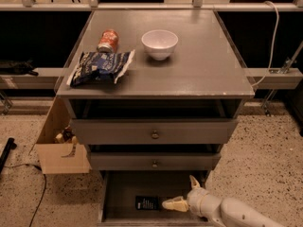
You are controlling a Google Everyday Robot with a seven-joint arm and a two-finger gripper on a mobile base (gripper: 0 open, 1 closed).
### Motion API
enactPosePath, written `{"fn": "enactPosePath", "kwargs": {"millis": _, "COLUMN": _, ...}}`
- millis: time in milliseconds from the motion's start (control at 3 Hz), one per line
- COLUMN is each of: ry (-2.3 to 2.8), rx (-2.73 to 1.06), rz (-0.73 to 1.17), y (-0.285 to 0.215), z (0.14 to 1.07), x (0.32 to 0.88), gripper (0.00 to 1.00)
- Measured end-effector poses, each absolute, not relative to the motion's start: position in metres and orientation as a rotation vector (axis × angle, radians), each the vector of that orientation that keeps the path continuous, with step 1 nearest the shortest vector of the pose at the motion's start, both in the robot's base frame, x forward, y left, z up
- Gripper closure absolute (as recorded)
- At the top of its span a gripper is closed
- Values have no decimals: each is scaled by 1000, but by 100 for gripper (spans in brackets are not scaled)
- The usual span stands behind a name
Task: Pick rxbar blueberry from bottom drawer and place on counter
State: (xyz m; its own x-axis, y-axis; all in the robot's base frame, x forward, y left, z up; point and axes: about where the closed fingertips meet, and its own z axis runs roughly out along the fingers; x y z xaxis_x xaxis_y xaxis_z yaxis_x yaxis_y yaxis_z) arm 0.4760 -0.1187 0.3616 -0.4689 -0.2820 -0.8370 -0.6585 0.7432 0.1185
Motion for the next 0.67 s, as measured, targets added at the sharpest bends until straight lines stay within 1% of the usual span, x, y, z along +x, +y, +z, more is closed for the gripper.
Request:
{"fn": "enactPosePath", "kwargs": {"millis": 333, "ry": 2032, "rx": -828, "rz": 476, "y": -110, "z": 333, "x": 496, "gripper": 0}}
{"fn": "enactPosePath", "kwargs": {"millis": 667, "ry": 1949, "rx": -951, "rz": 392, "y": -113, "z": 302, "x": 522, "gripper": 0}}
